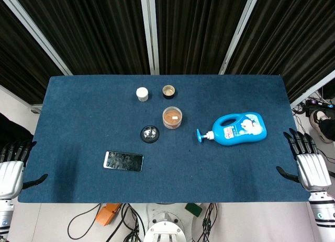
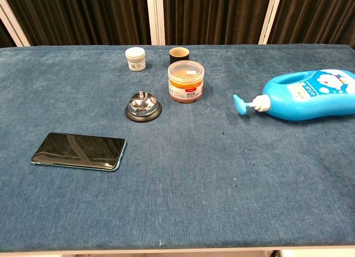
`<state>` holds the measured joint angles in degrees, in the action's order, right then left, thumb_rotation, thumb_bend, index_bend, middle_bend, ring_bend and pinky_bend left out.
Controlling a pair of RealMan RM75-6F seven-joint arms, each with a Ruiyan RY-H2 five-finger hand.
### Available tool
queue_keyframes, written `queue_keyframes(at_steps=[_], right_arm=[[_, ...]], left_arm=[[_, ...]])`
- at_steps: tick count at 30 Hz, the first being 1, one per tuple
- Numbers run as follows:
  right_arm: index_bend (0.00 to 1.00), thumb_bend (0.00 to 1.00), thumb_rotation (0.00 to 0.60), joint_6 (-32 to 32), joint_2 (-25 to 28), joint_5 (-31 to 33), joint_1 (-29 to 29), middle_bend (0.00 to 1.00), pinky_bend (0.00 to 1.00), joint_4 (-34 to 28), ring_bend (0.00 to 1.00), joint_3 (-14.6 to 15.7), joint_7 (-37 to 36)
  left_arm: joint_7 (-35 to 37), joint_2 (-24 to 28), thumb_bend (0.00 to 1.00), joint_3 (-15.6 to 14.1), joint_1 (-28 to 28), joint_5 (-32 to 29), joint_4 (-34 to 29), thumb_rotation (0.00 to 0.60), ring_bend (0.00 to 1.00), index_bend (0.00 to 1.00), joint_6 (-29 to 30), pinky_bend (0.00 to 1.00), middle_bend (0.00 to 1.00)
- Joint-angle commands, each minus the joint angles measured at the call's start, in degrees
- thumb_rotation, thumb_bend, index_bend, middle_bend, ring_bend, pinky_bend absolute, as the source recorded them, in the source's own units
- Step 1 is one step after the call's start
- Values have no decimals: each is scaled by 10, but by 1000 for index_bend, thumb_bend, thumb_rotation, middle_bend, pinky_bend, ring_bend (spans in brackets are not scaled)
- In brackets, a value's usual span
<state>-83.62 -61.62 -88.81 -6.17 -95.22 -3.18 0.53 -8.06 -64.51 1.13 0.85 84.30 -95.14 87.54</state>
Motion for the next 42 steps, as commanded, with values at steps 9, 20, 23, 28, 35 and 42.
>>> queue_keyframes(at_steps=[9, 20, 23, 28, 35, 42], right_arm=[[0, 295, 600, 5, 9, 8, -7, 47, 0, -4, 0, -7, 2], [0, 295, 600, 2, 11, 13, -4, 47, 0, 5, 0, -7, -9], [0, 295, 600, 4, 10, 15, -4, 47, 0, 7, 0, -7, -10], [0, 296, 600, 9, 8, 21, -6, 47, 0, 8, 0, -8, -9], [0, 296, 600, 16, 6, 24, -10, 47, 0, 9, 0, -8, -6], [0, 296, 600, 20, 4, 27, -12, 47, 0, 9, 0, -8, -4]], left_arm=[[-29, -28, 96, 11, 46, 42, -14, 600, 70, 130, -31, 0, 109], [-118, -148, 109, 24, 152, 44, -6, 600, 89, 251, -169, 0, 119], [-150, -183, 113, 23, 168, 28, 8, 600, 89, 251, -196, 0, 118], [-183, -226, 117, 19, 178, -1, 23, 600, 88, 251, -213, 0, 119], [-200, -261, 132, 18, 183, -36, 46, 600, 78, 260, -221, 0, 119], [-207, -281, 163, 16, 189, -67, 68, 600, 70, 276, -232, 0, 118]])
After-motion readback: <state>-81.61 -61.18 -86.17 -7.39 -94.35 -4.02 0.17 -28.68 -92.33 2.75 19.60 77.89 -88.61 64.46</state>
